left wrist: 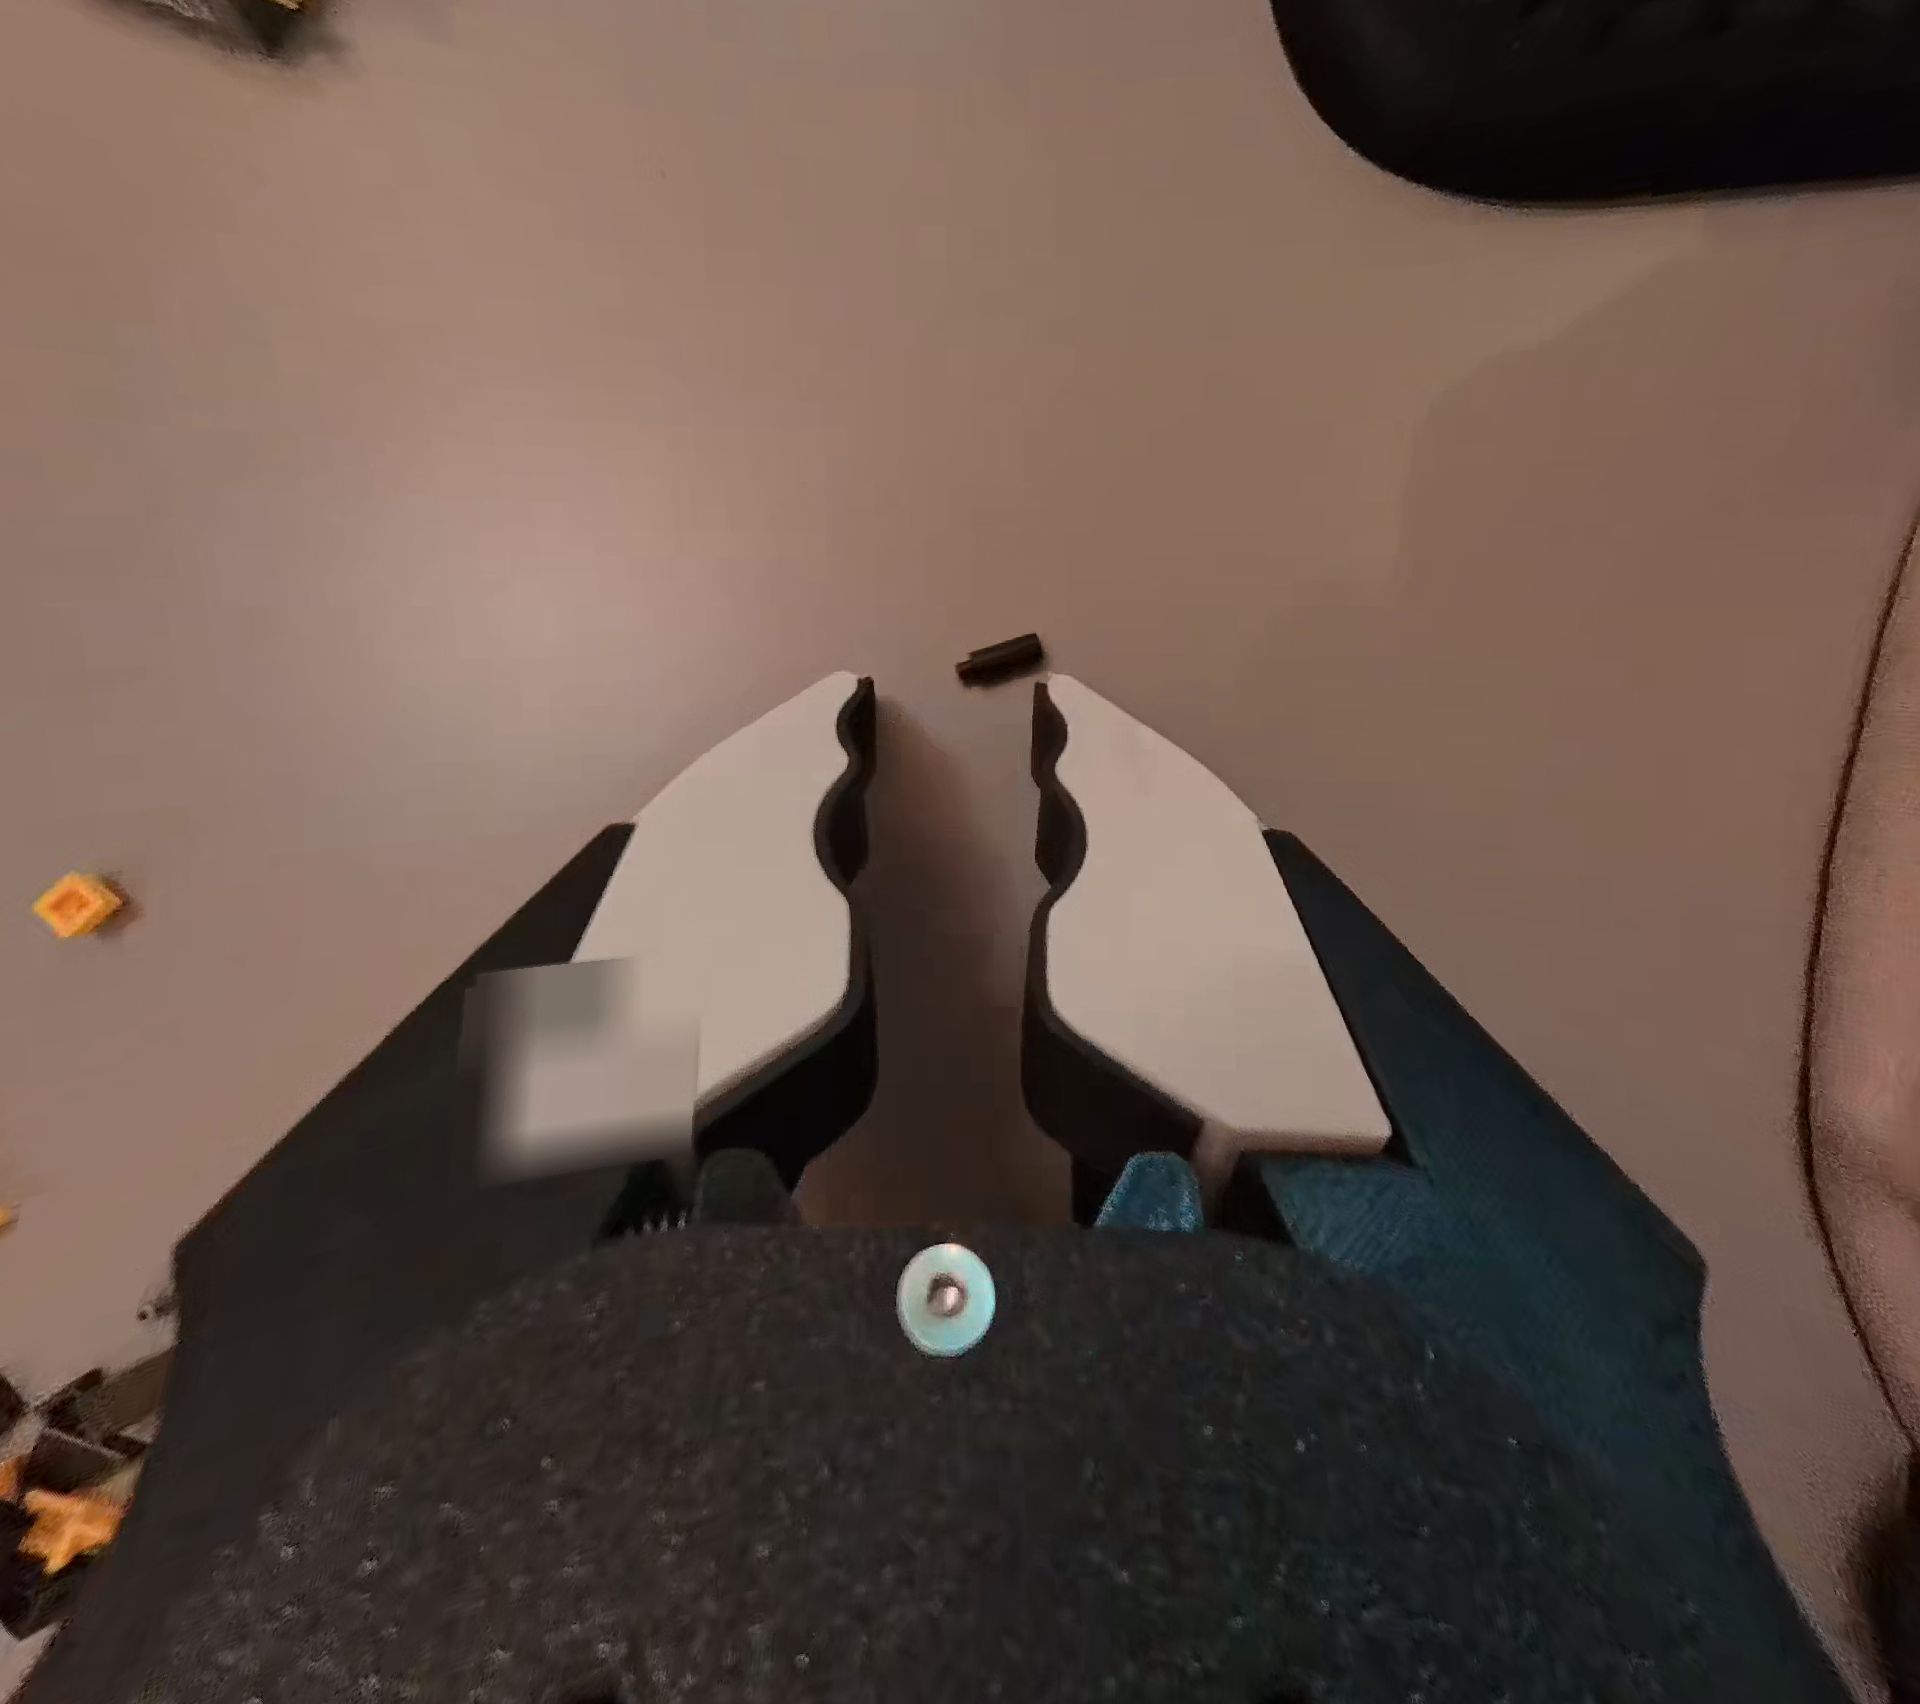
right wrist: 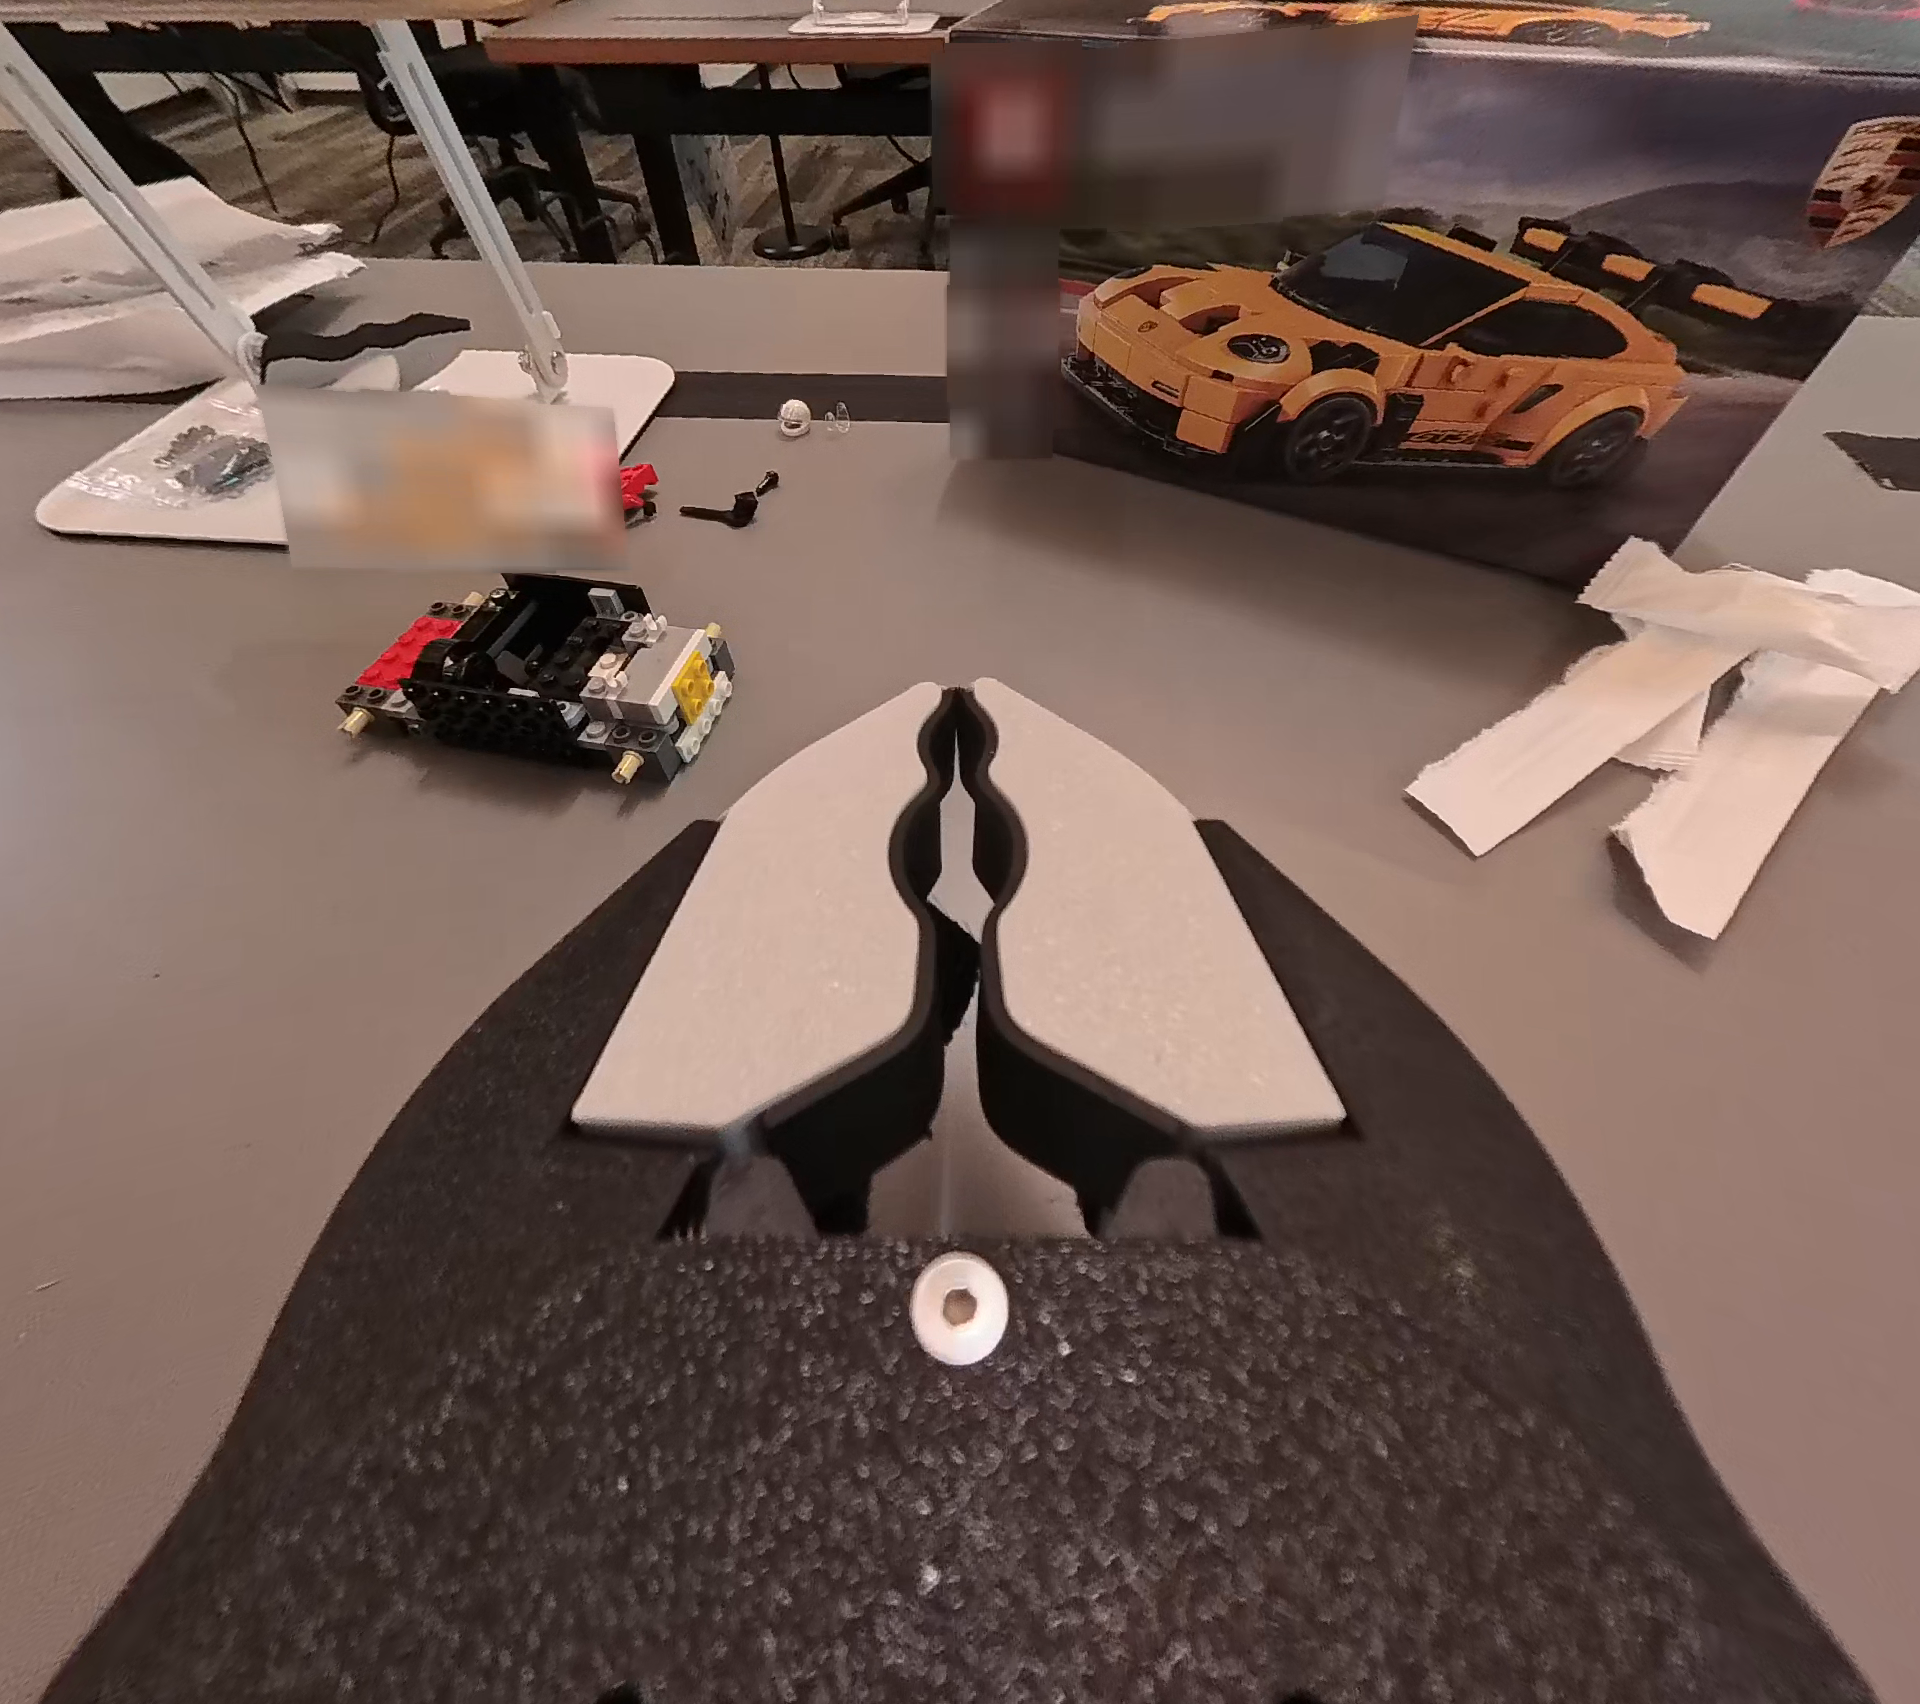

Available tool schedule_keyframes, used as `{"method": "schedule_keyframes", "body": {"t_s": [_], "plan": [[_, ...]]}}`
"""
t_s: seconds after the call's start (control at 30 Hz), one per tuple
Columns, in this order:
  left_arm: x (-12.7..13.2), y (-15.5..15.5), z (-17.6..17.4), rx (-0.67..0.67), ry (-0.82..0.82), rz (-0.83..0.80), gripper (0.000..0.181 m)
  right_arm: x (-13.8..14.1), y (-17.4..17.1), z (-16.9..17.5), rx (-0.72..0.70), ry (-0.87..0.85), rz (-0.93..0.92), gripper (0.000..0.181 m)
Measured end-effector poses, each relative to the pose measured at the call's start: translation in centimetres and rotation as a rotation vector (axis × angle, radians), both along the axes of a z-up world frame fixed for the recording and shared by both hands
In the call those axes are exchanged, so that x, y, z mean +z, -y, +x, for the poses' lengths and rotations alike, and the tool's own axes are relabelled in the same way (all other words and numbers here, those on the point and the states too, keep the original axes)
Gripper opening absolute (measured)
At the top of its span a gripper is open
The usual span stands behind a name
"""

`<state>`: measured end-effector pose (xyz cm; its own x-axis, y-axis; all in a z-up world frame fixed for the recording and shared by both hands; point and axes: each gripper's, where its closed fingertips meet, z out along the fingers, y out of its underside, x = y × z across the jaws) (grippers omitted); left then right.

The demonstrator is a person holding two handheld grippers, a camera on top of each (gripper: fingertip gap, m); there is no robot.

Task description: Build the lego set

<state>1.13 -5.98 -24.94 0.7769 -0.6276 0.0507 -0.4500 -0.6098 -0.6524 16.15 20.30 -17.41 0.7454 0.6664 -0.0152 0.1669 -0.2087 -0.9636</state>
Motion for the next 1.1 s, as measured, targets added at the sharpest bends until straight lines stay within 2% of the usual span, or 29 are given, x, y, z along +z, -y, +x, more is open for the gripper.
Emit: {"method": "schedule_keyframes", "body": {"t_s": [0.17,0.47,0.57,0.77,0.87,1.0,1.1], "plan": [[0.0,-0.2,0.8,0.011,0.03,-0.014,0.021,-0.1,0.1,-0.1,0.006,0.0,-0.004,0.0],[-0.4,-0.2,1.3,-0.027,-0.025,0.012,0.015,-0.2,0.2,-0.2,0.014,0.003,-0.008,0.0],[-0.4,-0.3,1.3,-0.039,-0.044,0.028,0.007,-0.2,0.2,-0.3,0.017,0.003,-0.011,0.0],[0.0,-0.3,-1.2,0.013,-0.081,0.046,0.003,-0.2,0.3,-0.4,0.023,-0.001,-0.012,0.0],[0.7,-0.1,-4.6,0.093,-0.126,0.07,0.003,-0.2,0.3,-0.4,0.025,-0.002,-0.014,0.0],[1.9,0.7,-13.5,0.363,-0.179,0.075,0.002,-0.2,0.4,-0.5,0.034,-0.006,-0.015,0.0],[1.0,1.6,-18.1,0.515,-0.185,0.027,0.003,-0.3,0.4,-0.6,0.039,-0.001,-0.016,0.0]]}}
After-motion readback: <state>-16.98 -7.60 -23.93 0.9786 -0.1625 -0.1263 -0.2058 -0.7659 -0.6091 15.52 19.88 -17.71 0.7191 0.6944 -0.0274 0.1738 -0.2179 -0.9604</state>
